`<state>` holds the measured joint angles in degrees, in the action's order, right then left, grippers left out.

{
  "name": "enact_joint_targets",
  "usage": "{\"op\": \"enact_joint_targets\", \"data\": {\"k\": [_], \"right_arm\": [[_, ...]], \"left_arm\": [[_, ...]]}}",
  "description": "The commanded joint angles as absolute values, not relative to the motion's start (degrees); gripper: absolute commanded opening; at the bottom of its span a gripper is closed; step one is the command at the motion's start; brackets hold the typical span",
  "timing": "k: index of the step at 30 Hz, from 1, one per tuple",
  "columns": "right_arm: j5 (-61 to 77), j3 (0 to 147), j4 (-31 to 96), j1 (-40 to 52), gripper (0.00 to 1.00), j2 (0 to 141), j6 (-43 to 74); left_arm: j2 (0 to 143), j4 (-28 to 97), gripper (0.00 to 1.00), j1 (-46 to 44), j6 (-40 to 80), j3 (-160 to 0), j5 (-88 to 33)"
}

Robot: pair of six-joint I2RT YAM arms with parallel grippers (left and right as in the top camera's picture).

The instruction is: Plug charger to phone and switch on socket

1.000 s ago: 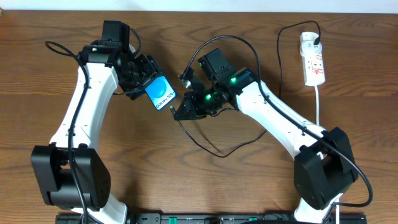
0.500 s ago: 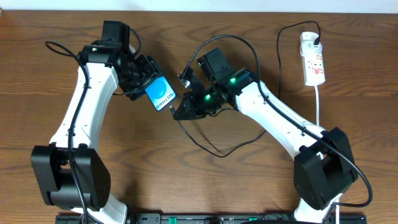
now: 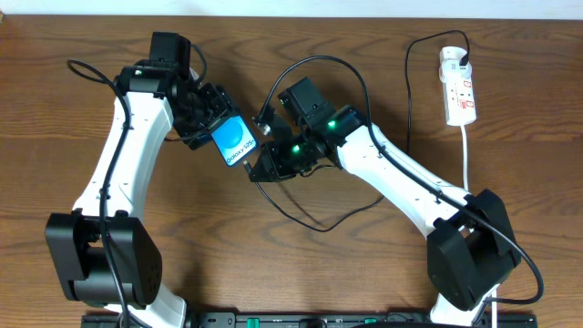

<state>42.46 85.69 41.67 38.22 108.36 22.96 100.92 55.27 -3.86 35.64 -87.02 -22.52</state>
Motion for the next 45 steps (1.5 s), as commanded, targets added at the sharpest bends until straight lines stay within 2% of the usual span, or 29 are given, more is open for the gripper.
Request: {"op": "enact_joint_targets", "data": {"k": [1, 45], "right_arm": [[42.35, 85.93, 41.54, 38.57, 0.01, 108.36, 22.04], [42.54, 85.91, 40.71, 39.48, 0.01, 108.38, 22.28]], "left_arm": [[99.94, 56.31, 0.07, -3.7, 34.09, -87.99, -19.79], [99.94, 55.2, 0.07, -5.1, 35.68, -87.99, -20.25]]}}
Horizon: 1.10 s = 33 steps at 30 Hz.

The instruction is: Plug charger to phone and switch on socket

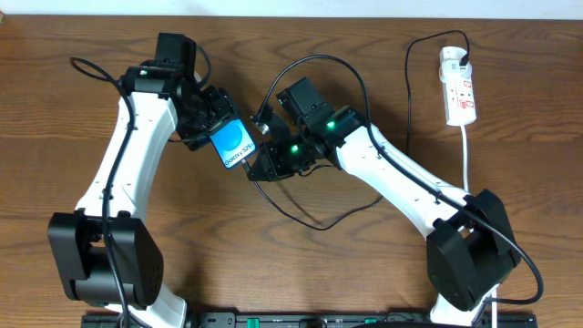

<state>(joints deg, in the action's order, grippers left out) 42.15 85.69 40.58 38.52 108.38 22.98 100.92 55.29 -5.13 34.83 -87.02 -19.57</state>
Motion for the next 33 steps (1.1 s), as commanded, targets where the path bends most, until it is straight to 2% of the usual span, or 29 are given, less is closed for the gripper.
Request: {"op": "enact_joint_targets", "data": {"k": [1, 33], "right_arm": [[42.54, 85.91, 40.77, 39.48, 0.01, 108.38, 22.28], [39.99, 85.82, 41.76, 38.7, 0.01, 108.38, 22.72]], "left_arm": [[99.94, 55.18, 0.07, -5.1, 35.68, -87.99, -20.27], [99.94, 55.48, 0.07, -5.1, 35.64, -87.99, -20.27]]}}
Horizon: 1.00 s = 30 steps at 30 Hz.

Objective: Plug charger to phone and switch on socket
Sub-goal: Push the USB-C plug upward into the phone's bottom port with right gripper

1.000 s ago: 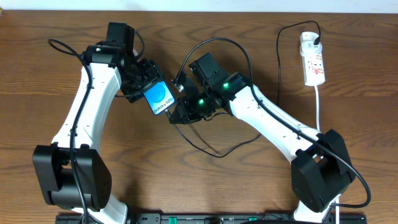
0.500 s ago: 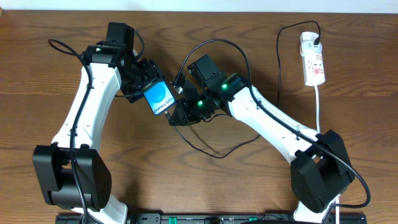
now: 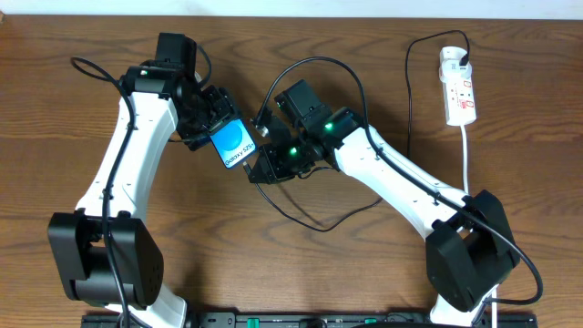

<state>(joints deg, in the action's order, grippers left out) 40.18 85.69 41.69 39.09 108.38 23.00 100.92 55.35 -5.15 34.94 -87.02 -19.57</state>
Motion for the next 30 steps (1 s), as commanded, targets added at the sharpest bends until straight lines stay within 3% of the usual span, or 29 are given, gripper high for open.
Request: {"op": "enact_joint_targets", "data": {"k": [1, 30], "right_arm": [[40.01, 85.82, 41.8, 38.46, 0.01, 108.38, 22.83], [47.13, 85.82, 41.04, 37.54, 0.01, 109.8, 22.9]], "left_arm": [[99.94, 55.48, 0.07, -5.1, 35.64, -87.99, -20.27], [99.94, 55.44, 0.07, -5.1, 35.64, -87.99, -20.27]]}}
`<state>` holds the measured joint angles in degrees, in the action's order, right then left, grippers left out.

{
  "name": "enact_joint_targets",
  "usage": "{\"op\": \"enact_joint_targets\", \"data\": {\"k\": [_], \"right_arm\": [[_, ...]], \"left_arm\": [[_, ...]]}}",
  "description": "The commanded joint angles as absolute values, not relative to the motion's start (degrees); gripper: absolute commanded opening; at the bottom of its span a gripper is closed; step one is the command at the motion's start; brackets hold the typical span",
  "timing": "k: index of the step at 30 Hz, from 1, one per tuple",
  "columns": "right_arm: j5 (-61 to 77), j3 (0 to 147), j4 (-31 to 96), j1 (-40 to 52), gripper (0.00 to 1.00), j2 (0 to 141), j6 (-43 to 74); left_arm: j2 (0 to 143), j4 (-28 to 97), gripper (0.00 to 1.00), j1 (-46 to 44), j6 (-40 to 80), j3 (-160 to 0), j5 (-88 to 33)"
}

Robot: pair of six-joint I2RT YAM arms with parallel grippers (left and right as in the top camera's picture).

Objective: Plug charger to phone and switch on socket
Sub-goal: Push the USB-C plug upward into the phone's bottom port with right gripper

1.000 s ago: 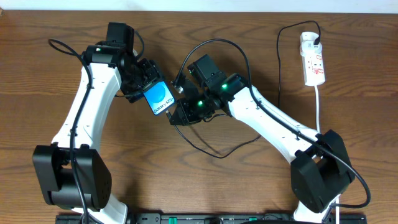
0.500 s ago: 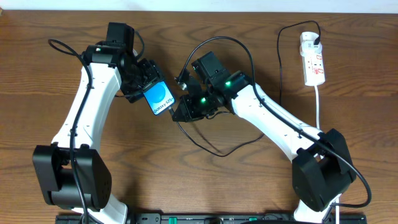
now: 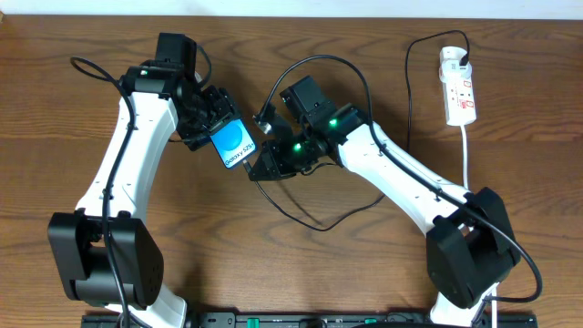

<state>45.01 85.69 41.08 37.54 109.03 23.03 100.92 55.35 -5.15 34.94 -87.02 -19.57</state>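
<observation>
The phone [image 3: 233,144], its blue screen facing up, is held tilted above the table with my left gripper [image 3: 212,137] shut on its upper-left end. My right gripper [image 3: 258,169] is right at the phone's lower end, shut on the charger plug [image 3: 250,173]. The plug tip meets the phone's bottom edge; whether it is seated in the port is hidden by the fingers. The black charger cable [image 3: 319,228] loops over the table towards the white socket strip [image 3: 458,96] at the far right, where an adapter [image 3: 452,57] is plugged in.
The strip's white lead [image 3: 467,155] runs down the right side behind my right arm. A second black cable [image 3: 314,59] arches over the right wrist. Both arm bases stand at the near table edge [image 3: 291,314].
My right arm's wrist has shifted slightly to the right, while its gripper stays at the phone's lower end. The phone and the left arm have not moved.
My left gripper held the phone and the right gripper held the plug at its lower end throughout. The left arm first shifted a little and the phone with it, then stayed still. The right wrist made only small adjustments.
</observation>
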Motion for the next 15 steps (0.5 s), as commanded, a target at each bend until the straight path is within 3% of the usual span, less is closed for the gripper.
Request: {"op": "enact_joint_targets", "data": {"k": [1, 15], "right_arm": [[47.11, 85.8, 41.12, 37.54, 0.01, 109.8, 22.9], [47.07, 85.8, 40.1, 37.41, 0.01, 109.84, 23.35]], "left_arm": [[99.94, 55.44, 0.07, -5.1, 35.64, -87.99, -20.27], [99.94, 55.44, 0.07, -5.13, 35.64, -87.99, -20.27]]}}
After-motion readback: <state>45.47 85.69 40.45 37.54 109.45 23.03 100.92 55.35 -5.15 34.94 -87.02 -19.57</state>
